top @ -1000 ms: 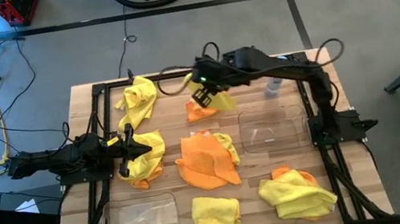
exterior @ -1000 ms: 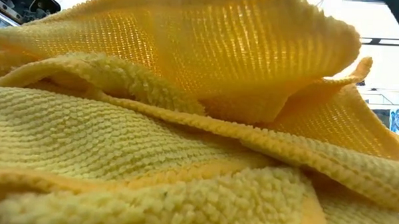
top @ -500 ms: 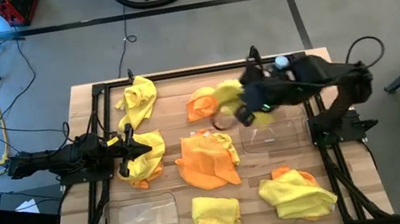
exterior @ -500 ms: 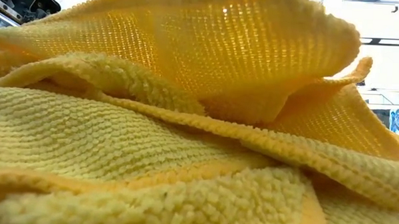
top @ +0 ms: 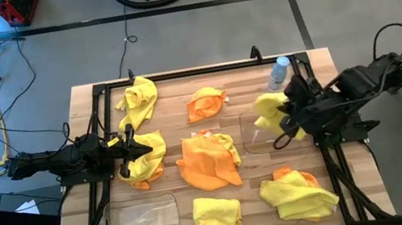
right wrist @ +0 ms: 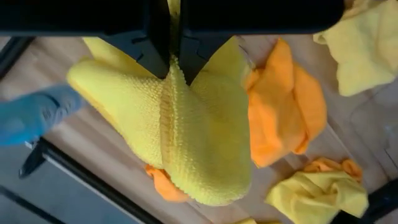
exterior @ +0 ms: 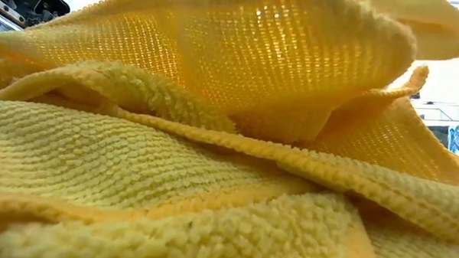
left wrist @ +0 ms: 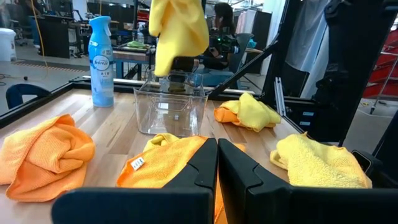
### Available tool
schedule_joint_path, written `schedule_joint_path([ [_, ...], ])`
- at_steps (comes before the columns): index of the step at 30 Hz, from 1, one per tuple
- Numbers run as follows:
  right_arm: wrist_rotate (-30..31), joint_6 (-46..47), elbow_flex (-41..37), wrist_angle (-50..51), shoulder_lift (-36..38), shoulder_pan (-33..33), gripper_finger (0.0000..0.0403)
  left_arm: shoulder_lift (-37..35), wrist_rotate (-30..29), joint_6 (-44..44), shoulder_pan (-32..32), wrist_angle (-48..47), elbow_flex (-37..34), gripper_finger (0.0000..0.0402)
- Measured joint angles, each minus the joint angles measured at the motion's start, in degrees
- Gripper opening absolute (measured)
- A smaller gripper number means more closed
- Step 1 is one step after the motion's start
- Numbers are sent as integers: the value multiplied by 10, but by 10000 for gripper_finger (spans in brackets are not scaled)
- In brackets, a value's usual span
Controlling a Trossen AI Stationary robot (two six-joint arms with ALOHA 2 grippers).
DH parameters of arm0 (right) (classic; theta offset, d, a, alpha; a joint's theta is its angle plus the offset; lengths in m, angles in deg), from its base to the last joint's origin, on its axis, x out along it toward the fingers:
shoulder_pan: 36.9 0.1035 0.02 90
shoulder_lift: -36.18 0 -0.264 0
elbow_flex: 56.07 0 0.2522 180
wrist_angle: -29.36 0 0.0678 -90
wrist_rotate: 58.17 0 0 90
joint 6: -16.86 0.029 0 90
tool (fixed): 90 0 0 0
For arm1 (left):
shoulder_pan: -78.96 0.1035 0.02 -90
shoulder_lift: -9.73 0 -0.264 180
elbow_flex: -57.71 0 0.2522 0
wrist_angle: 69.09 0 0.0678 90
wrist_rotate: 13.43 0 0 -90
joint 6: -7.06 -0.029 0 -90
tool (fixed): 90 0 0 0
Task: Sort microfiber towel by color & place in baskets
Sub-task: Put the yellow microfiber cloth into the right transparent bin
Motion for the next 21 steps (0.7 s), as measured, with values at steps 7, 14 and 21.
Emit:
schedule_joint_path([
  [7, -19, 24, -122, -69, 69, 18, 0, 0, 0, 0, 0, 0, 0, 1],
  [14, -50, 23, -227, -132, 74, 11, 0, 0, 0, 0, 0, 0, 0, 1],
  [21, -105, -14, -339, -267, 72, -38, 0, 0, 0, 0, 0, 0, 0, 1],
])
